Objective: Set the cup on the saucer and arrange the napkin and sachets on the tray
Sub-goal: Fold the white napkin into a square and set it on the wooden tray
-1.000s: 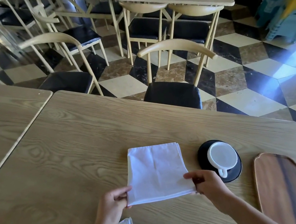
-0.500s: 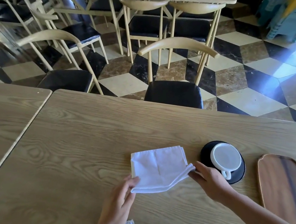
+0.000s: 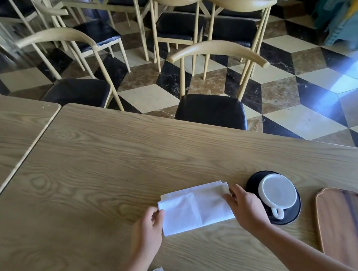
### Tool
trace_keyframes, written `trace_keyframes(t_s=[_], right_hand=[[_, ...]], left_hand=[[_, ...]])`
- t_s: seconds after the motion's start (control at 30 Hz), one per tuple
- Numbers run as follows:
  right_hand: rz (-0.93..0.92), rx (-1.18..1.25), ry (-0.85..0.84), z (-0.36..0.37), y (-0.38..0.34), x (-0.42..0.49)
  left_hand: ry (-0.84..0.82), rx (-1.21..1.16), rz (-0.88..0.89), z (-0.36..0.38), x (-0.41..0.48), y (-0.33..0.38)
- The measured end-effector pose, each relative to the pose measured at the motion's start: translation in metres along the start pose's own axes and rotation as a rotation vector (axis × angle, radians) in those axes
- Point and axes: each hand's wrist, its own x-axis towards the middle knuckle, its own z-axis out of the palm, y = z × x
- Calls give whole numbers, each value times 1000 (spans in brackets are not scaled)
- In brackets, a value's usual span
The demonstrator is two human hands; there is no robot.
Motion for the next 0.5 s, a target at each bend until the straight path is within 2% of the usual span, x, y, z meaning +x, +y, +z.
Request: trace_keyframes(t_s=[0.1, 0.23, 0.5], right_hand=[[50, -50, 25, 2, -6, 7], [90, -107, 30, 8, -10, 15], [99, -147, 9, 17, -7, 25]], left_hand=[[102, -55, -73, 8, 10, 5], [152, -44, -119, 18, 22, 8], [235, 183, -54, 26, 26, 5]])
